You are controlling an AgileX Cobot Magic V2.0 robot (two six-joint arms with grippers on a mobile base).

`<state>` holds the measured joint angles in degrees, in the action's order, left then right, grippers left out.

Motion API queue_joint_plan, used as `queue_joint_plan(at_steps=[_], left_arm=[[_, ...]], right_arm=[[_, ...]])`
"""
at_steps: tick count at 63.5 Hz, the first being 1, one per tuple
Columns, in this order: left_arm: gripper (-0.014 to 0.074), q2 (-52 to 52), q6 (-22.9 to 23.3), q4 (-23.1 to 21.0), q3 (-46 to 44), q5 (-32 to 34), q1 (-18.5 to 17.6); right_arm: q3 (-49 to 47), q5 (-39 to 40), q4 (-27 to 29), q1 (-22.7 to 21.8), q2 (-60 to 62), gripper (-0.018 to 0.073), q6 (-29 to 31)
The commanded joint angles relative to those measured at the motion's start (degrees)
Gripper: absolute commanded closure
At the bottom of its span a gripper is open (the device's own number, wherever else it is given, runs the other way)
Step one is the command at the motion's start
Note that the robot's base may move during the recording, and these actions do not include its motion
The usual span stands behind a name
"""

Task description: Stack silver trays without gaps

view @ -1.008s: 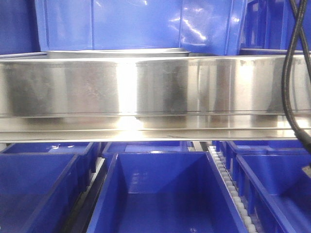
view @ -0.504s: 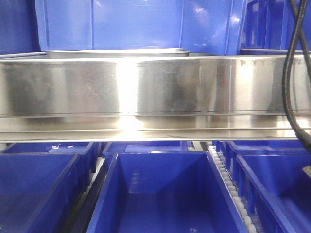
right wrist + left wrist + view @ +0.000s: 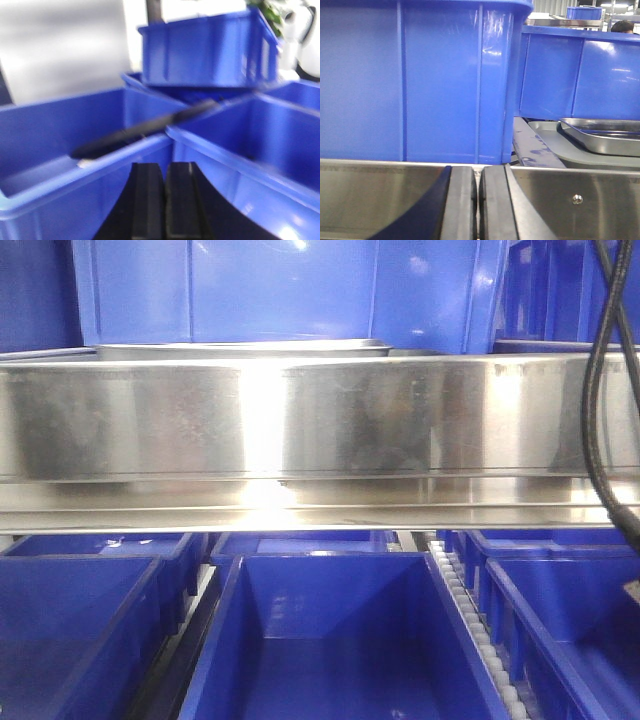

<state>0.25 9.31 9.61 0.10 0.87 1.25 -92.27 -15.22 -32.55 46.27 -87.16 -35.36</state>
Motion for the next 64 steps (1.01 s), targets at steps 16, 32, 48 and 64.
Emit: queue_joint_plan(at_steps=[16, 32, 48, 64], left_arm=[[0.0585, -0.3, -0.1, 0.0, -0.1, 0.7, 0.3], [0.0585, -0.3, -0.1, 0.0, -0.1, 0.7, 0.3], [0.0585, -0.3, -0.1, 0.0, -0.1, 0.7, 0.3], [0.0585, -0.3, -0.1, 0.0, -0.1, 0.7, 0.3]], right_arm=[[0.8, -3.4, 0.2, 1.2, 2.3, 0.0637, 0.5], [18.1, -0.6, 0.6, 2.4, 15.7, 0.0637, 0.5], [37.4, 1.3, 0.5, -0.7, 31.4, 0.0637, 0.5], [57.9, 18.6, 1.0, -13.5, 48.9, 0.0637, 0.5]])
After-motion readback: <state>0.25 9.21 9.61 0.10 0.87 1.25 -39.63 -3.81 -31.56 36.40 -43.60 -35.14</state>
